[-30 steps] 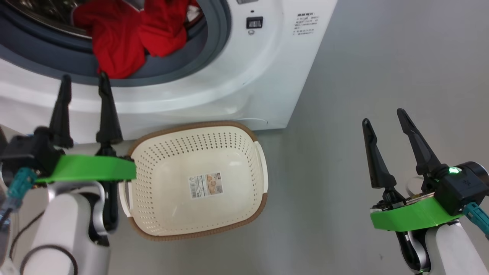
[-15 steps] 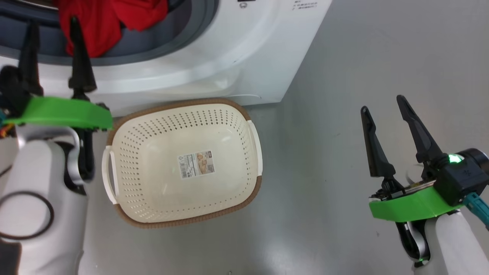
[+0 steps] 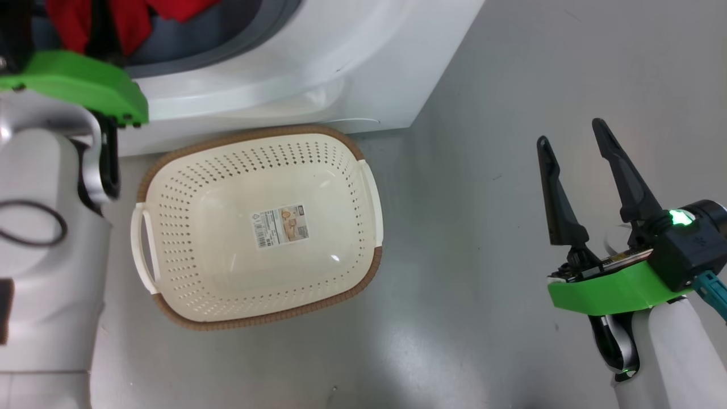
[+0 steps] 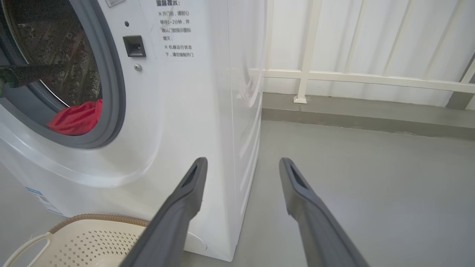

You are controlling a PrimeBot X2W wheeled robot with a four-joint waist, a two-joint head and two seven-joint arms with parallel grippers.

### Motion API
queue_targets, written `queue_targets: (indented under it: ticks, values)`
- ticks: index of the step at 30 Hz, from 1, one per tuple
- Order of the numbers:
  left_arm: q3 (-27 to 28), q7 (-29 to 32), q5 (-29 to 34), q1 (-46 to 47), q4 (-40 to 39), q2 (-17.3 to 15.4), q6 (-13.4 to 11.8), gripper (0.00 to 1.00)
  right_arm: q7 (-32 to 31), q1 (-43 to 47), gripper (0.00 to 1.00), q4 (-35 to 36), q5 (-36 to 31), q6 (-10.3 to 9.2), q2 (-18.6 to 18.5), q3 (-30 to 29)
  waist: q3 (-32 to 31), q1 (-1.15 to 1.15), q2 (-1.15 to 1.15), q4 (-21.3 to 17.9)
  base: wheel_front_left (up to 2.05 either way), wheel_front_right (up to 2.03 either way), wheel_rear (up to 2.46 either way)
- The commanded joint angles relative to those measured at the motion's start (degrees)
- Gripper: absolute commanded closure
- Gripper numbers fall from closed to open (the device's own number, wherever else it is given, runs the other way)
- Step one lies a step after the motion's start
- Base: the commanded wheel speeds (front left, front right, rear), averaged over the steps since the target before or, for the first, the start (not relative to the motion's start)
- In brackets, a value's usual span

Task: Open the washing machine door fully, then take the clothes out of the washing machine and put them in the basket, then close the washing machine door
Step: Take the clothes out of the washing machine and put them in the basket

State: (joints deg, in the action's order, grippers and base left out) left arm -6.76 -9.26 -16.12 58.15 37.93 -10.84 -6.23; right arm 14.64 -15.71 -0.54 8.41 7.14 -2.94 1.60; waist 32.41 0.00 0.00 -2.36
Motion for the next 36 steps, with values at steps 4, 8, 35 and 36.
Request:
queue_targets:
  ticks: [4, 8, 35, 36]
  values:
    - [-0.2, 3.6, 1.7, 4.2, 3.9, -3.9, -0.9, 0.0, 0.4, -0.8, 0.0, 0.6, 0.1, 0.35, 0.1, 1.9, 1.0, 0.0, 0.0, -1.2, 0.0, 0.0, 0.0]
    - [-0.7, 6.5, 1.9, 6.9, 8.5, -4.8, -0.8, 0.0, 0.4, -1.5, 0.0, 0.2, 0.8, 0.35, 0.1, 1.9, 1.7, 0.0, 0.0, -2.2, 0.0, 0.0, 0.0]
    - [-3.0, 15.8, 1.5, 14.6, 26.8, -7.6, -1.1, 1.0, 0.4, -1.9, 0.0, -1.2, 3.3, 0.35, 0.1, 3.8, 3.1, 0.0, 0.0, -5.5, 0.0, 0.0, 0.0]
    - [-3.0, 15.4, 1.3, 14.5, 26.9, -7.6, -1.0, 1.0, 0.4, -1.9, 0.0, -1.2, 3.4, 0.35, 0.1, 3.8, 3.1, 0.0, 0.0, -5.5, 0.0, 0.0, 0.0]
